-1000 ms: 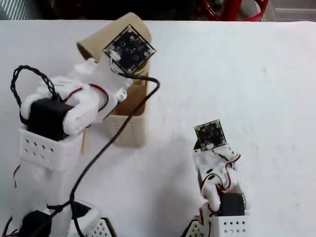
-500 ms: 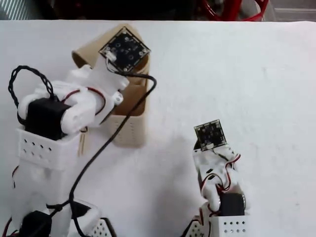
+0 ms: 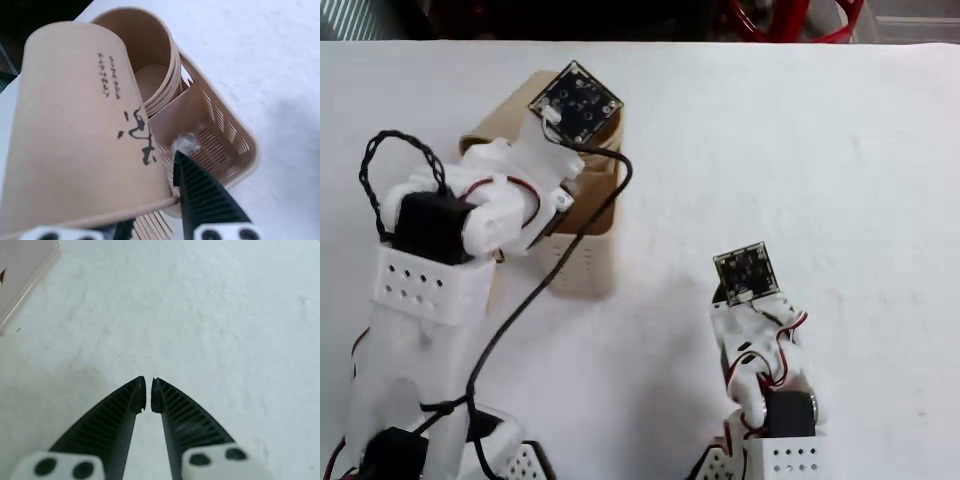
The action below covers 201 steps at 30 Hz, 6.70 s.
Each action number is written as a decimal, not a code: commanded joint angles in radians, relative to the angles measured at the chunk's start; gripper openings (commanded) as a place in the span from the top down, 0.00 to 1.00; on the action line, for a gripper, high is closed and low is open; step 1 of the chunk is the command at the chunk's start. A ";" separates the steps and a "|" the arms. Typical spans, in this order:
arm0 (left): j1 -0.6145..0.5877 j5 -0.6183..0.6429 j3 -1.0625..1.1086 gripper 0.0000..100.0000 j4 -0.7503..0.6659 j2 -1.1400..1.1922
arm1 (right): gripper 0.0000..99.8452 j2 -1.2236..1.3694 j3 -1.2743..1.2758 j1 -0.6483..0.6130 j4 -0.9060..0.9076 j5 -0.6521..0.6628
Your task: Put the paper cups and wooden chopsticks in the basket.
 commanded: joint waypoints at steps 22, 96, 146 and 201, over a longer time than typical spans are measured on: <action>-0.002 0.009 -0.163 0.89 -0.141 -0.033 | 0.97 -0.008 -0.011 0.002 -0.021 0.049; 0.050 0.123 0.147 0.89 -0.546 0.081 | 0.97 -0.008 -0.011 0.004 -0.021 0.052; -0.644 0.118 1.069 0.94 -0.796 -0.326 | 0.96 -0.008 -0.006 -0.004 -0.038 0.052; -0.383 0.236 0.238 0.92 -0.608 0.745 | 0.97 -0.007 0.077 0.097 0.352 0.052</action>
